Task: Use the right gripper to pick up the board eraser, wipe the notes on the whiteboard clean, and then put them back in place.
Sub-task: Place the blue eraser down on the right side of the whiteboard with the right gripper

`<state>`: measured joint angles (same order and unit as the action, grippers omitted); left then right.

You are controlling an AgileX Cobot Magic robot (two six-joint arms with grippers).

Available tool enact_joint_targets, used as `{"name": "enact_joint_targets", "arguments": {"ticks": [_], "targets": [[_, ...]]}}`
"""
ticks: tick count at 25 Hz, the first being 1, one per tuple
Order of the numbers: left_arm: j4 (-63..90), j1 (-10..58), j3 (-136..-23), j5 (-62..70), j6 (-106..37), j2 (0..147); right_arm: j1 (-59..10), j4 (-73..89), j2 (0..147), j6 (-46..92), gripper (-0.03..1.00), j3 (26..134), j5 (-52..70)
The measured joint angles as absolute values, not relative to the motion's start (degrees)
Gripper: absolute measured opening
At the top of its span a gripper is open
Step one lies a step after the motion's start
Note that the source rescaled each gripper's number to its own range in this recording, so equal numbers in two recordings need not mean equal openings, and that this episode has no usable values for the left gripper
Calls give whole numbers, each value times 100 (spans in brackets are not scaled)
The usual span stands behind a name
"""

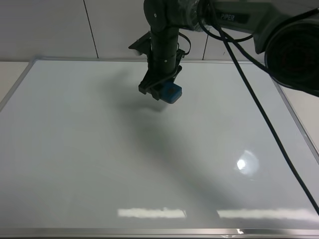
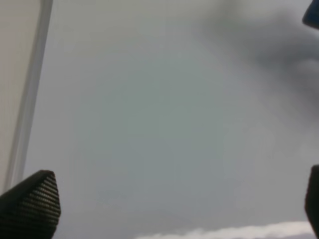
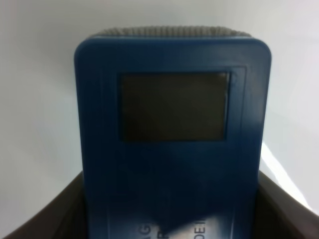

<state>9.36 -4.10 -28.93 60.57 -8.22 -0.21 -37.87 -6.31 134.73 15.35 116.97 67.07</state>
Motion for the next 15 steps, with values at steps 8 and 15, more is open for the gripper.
{"name": "enact_joint_targets", "arguments": {"ticks": [8, 15], "targets": [[936, -410, -2893, 6057, -822, -21, -3805, -659, 13022, 585, 0, 11697, 6908], [936, -410, -2893, 6057, -822, -21, -3740, -675, 12375, -108, 0, 10843, 6686]]}}
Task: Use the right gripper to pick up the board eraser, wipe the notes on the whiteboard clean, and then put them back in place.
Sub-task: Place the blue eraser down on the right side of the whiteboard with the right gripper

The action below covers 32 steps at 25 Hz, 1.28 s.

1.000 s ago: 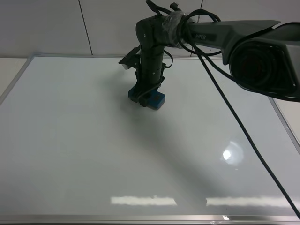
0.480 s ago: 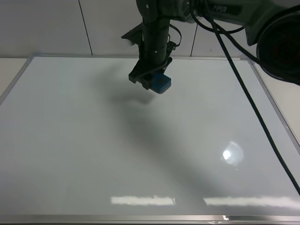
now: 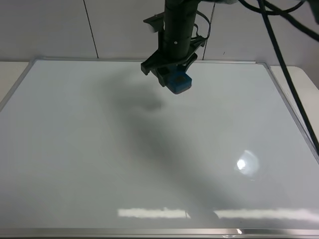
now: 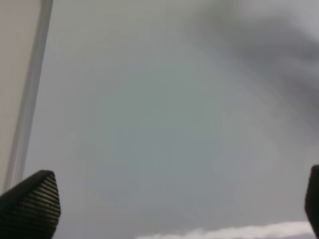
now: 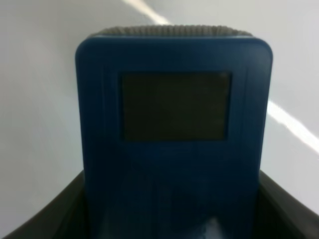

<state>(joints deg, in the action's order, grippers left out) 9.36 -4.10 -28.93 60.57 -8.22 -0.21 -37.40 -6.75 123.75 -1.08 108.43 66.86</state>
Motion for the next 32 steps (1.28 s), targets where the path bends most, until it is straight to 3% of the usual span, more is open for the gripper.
{"name": "enact_joint_targets", "arguments": {"ticks": [17, 32], "targets": [[936, -410, -2893, 6057, -822, -21, -2543, -675, 10020, -1071, 0, 7123, 5322], [936, -410, -2893, 6057, -822, -21, -1726, -872, 9783, -1497, 0, 5500, 4048]]}}
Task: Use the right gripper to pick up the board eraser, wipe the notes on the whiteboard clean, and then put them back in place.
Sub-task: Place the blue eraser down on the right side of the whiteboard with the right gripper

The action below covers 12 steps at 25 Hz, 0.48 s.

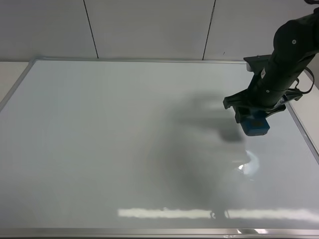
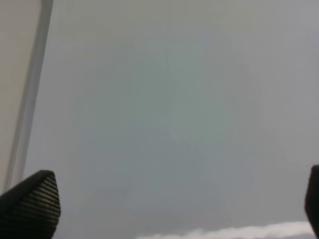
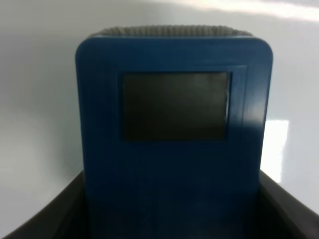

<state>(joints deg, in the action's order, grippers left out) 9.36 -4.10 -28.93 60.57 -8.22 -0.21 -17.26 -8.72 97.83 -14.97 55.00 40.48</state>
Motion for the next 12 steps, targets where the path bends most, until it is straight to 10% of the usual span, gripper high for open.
{"name": "enact_joint_targets", "arguments": {"ticks": [12], "targets": [[936, -410, -2893, 6057, -822, -21, -1513, -1177, 9776, -1959, 0, 5168, 3558]]}}
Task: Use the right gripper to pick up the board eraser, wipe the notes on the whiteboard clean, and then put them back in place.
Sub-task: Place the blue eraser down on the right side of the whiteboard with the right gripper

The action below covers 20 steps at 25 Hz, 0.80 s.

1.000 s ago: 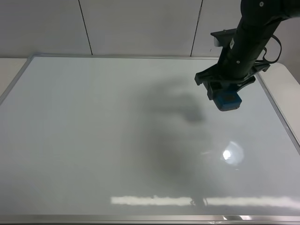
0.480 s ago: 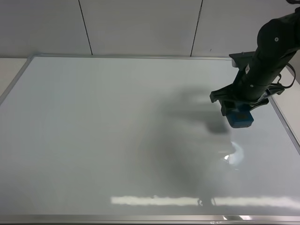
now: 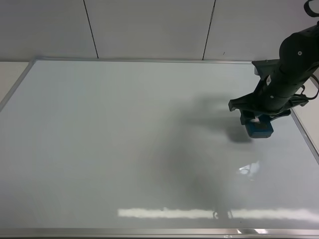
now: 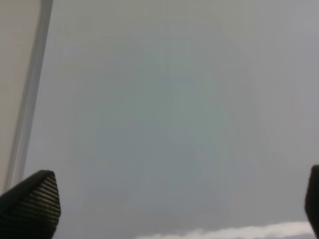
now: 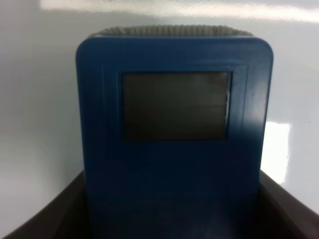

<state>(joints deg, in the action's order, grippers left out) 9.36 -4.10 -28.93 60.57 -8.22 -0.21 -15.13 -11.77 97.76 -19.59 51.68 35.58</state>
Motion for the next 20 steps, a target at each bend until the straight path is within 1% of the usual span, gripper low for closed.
{"name": "enact_joint_targets", "arguments": {"ticks": [8, 9, 10, 11, 12, 13, 14, 15, 16, 20], "targets": [[936, -410, -2893, 6057, -822, -21, -1513, -1171, 9776, -1966, 0, 5168, 3558], [936, -410, -2893, 6057, -822, -21, -1513, -1171, 9776, -1966, 2, 5168, 3558], [936, -410, -2893, 6057, -822, -21, -1513, -1171, 9776, -1967, 13, 5168, 3558], [936, -410, -2893, 6057, -822, -21, -1513, -1171, 9776, -1972, 30, 5168, 3558], [936, -410, -2893, 6057, -822, -21, -1513, -1171, 9776, -1978, 57, 5168, 3551], [936, -410, -2893, 6057, -822, -21, -1513, -1171, 9776, -1978, 72, 5168, 3540], [936, -410, -2893, 6057, -822, -21, -1513, -1171, 9776, -1978, 83, 5168, 3526], [936, -410, -2893, 6057, -822, -21, -1513, -1171, 9776, -1978, 90, 5168, 3499], [936, -410, -2893, 6057, -822, -21, -1513, -1171, 9776, -1978, 94, 5168, 3469], [936, -410, -2893, 6057, -822, -21, -1513, -1171, 9776, -1983, 99, 5168, 3435]]}}
